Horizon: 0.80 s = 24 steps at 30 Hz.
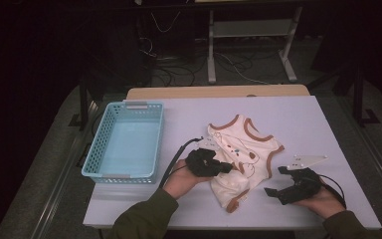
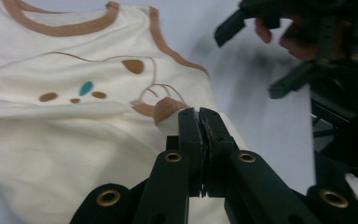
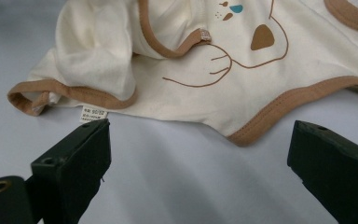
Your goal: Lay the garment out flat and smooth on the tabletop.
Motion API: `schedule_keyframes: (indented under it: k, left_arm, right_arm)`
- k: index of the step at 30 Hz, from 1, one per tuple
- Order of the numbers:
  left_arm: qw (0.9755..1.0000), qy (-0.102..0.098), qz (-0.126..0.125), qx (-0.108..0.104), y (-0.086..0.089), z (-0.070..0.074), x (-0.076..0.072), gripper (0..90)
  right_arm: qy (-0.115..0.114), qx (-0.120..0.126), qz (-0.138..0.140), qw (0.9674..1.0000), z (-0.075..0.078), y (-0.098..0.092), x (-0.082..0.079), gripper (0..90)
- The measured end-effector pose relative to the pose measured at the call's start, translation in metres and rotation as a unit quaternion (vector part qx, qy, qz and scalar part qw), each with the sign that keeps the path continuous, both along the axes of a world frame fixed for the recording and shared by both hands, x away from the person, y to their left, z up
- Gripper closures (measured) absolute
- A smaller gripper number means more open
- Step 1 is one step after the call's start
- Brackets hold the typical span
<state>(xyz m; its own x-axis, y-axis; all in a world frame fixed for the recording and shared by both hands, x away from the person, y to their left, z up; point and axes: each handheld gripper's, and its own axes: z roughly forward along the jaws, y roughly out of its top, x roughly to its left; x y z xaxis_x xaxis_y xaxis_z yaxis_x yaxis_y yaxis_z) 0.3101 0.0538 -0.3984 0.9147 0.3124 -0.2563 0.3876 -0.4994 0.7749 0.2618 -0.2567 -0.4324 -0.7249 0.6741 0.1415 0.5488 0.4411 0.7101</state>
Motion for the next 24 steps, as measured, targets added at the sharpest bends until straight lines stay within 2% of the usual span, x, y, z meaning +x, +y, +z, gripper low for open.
schedule_keyframes:
  k: [1,2,6,7,13,16,18,19,21,22,24]
  left_arm:
    - [1.0,0.0,0.0,0.0,0.0,0.0,0.0,87.3]
    - [1.0,0.003,-0.008,0.002,0.004,-0.001,-0.012,87.3]
    - [0.9999,0.007,-0.012,0.009,0.01,-0.004,-0.021,87.2]
    - [0.9997,0.011,-0.014,0.017,0.015,-0.007,-0.025,87.2]
    - [0.9991,0.024,-0.01,0.032,0.028,-0.018,-0.033,87.1]
    - [0.998,0.033,-0.006,0.053,0.036,-0.028,-0.038,86.9]
    - [0.998,0.033,-0.006,0.053,0.036,-0.028,-0.038,86.9]
    - [0.9959,0.023,-0.01,0.086,0.038,-0.035,-0.04,86.6]
    - [0.9959,0.023,-0.01,0.086,0.038,-0.035,-0.04,86.4]
    - [0.9949,0.02,-0.011,0.099,0.037,-0.039,-0.04,85.3]
    - [0.9943,0.015,-0.013,0.105,0.036,-0.039,-0.04,81.6]
  right_arm:
    - [0.0,-0.001,0.001,1.0,0.0,0.0,0.0,5.6]
    - [0.0,-0.001,0.0,1.0,0.0,0.0,0.0,5.7]
    - [0.0,-0.001,0.001,1.0,0.0,0.001,0.0,5.7]
    - [0.0,-0.001,0.001,1.0,0.0,0.001,0.0,5.7]
    - [0.001,-0.001,0.001,1.0,-0.001,0.001,0.0,5.7]
    - [0.002,-0.001,0.0,1.0,-0.001,0.001,0.0,5.7]
    - [0.002,-0.002,0.0,1.0,-0.001,0.001,0.0,5.7]
    - [0.001,-0.002,0.002,1.0,-0.001,0.001,0.0,5.7]
    - [0.001,-0.002,0.003,1.0,-0.001,0.002,0.0,5.7]
    - [0.002,-0.003,0.003,1.0,-0.001,0.002,0.0,5.7]
    - [0.003,-0.003,0.002,1.0,-0.002,0.002,0.0,5.7]
